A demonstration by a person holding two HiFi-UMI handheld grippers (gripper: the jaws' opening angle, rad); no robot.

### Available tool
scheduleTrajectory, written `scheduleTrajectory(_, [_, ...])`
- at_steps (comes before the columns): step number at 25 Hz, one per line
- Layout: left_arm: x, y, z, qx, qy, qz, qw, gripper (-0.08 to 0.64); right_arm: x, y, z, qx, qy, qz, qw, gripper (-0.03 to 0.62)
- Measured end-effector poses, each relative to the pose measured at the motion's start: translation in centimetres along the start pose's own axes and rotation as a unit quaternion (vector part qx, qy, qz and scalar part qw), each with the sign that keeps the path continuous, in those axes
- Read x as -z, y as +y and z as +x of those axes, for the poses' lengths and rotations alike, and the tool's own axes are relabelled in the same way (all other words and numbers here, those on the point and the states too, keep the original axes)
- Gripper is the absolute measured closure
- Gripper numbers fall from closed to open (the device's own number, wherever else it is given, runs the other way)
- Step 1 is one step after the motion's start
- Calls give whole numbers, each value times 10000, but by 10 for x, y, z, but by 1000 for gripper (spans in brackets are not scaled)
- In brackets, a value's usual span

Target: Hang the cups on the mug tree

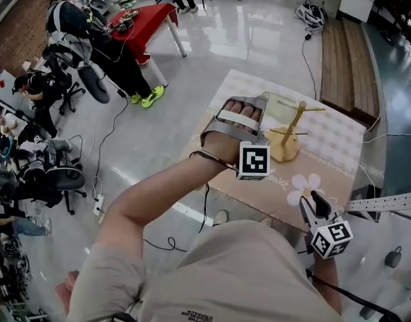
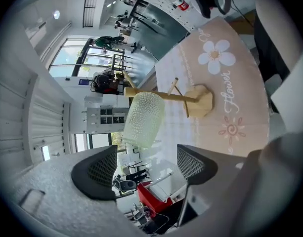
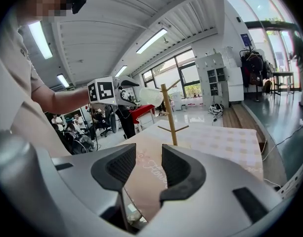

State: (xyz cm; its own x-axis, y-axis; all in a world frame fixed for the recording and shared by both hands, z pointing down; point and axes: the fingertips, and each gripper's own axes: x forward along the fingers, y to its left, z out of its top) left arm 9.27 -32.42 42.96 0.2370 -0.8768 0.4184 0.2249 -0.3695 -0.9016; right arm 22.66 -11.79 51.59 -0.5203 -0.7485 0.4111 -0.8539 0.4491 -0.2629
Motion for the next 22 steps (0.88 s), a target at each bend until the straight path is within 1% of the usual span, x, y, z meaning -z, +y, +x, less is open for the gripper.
scheduleTrajectory(3, [13, -12, -20, 481, -76, -512, 9975, 189, -3, 12, 3, -17, 52, -79, 10000, 422])
scheduleTrajectory(5, [23, -21, -31, 760, -255, -1112, 9906, 190, -5, 20, 11, -45, 74, -149, 9999, 422])
scheduleTrajectory(6, [28, -27, -36, 930, -367, -1450, 9844, 190, -7, 24, 16, -62, 85, -180, 9998, 422])
scheduleTrajectory(7, [33, -36, -40, 1138, -484, -1794, 9760, 189, -8, 29, 21, -72, 98, -206, 9997, 422])
scheduleTrajectory(8, [37, -46, -46, 1370, -607, -2141, 9652, 190, -9, 34, 25, -72, 108, -226, 9997, 422])
scheduleTrajectory(9, [40, -57, -51, 1605, -741, -2490, 9522, 189, -10, 39, 28, -64, 112, -241, 9996, 422])
scheduleTrajectory(10, [44, -66, -58, 1826, -889, -2844, 9369, 190, -12, 45, 31, -55, 111, -254, 9996, 423])
scheduleTrajectory(11, [46, -74, -65, 2033, -1059, -3208, 9190, 190, -13, 51, 34, -49, 107, -272, 9996, 425])
scheduleTrajectory(12, [49, -81, -73, 2235, -1251, -3577, 8980, 190, -15, 58, 38, -49, 106, -296, 9995, 428])
scheduleTrajectory(13, [51, -86, -81, 2436, -1460, -3946, 8739, 190, -18, 65, 42, -51, 111, -325, 9994, 431])
scheduleTrajectory(15, [54, -96, -100, 2801, -1884, -4651, 8184, 190, -21, 80, 49, -50, 127, -386, 9992, 439])
scheduleTrajectory(16, [55, -99, -109, 2942, -2080, -4962, 7899, 190, -22, 87, 51, -47, 127, -410, 9991, 444])
scheduleTrajectory(17, [55, -101, -119, 3049, -2248, -5230, 7636, 192, -23, 93, 54, -48, 119, -431, 9990, 450])
scheduleTrajectory(18, [57, -102, -128, 3120, -2390, -5447, 7408, 196, -23, 99, 57, -59, 104, -447, 9989, 454])
scheduleTrajectory(22, [65, -102, -159, 3264, -2932, -6027, 6666, 242, -24, 120, 68, -92, 63, -477, 9988, 483])
